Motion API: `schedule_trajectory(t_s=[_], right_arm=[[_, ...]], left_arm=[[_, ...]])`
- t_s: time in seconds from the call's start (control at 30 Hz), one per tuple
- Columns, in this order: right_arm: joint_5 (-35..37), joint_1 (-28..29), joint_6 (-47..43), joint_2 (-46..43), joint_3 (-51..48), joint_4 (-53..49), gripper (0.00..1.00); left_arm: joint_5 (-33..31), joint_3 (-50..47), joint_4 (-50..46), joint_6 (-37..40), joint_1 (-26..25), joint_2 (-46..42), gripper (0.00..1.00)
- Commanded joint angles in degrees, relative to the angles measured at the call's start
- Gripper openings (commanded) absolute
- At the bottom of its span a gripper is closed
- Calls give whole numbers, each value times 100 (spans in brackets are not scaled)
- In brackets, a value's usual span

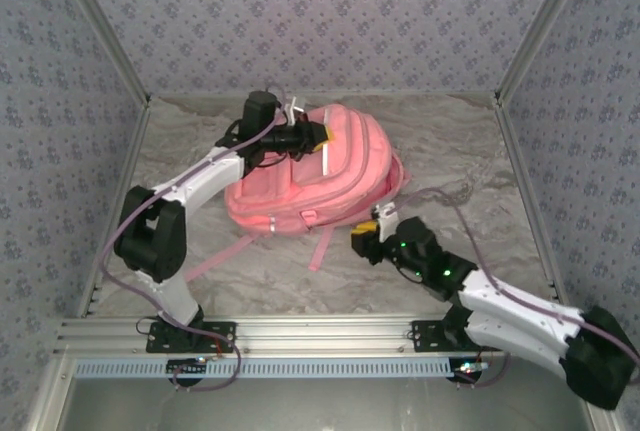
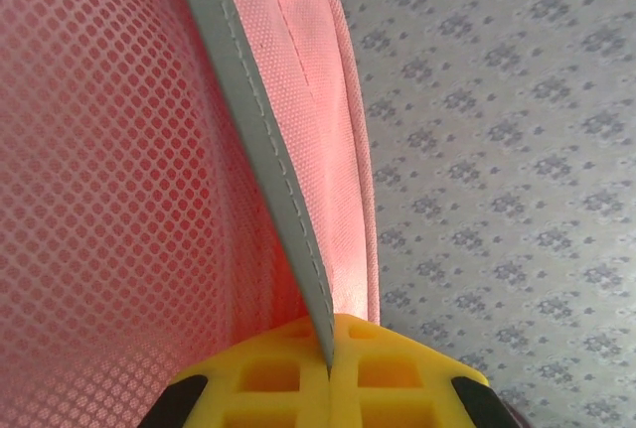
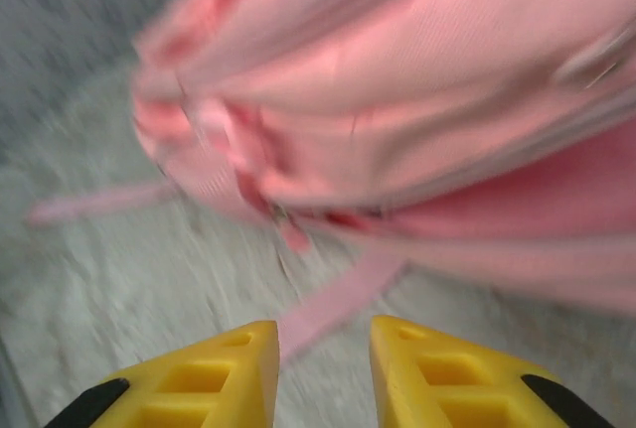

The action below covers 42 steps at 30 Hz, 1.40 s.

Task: Pack the student bag
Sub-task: Zip the student bag at the top-center of the table.

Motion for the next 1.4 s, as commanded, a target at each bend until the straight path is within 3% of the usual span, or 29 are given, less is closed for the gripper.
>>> schedule_trajectory(t_s=[0.0, 0.2, 0.33, 0.67, 0.87, 1.0, 1.17, 1.37], right_arm=[[734, 244, 91, 935, 101, 587, 33], [750, 620, 402, 2859, 1014, 1010, 40], [650, 759, 469, 3526, 1406, 1364, 44], [810, 890, 508, 4448, 1857, 1620, 48], [1537, 890, 273, 4656, 1784, 1758, 49], [1774, 960, -483, 4863, 1615, 2598, 49], [1935, 1083, -1478, 5295, 1057, 4639, 44], [2303, 1067, -1501, 5701, 1130, 4750, 38]], left_arm=[[-253, 253, 101, 114, 19, 208, 0], [-481, 382, -122, 241, 59, 491, 0], [-469, 420, -135, 241, 157, 617, 0], [-357, 253, 118, 83, 389, 767, 0], [-292, 288, 155, 41, 393, 813, 0], [-263, 271, 207, -9, 384, 839, 0], [-244, 248, 221, -26, 385, 865, 0], [-231, 236, 242, -56, 355, 903, 0]])
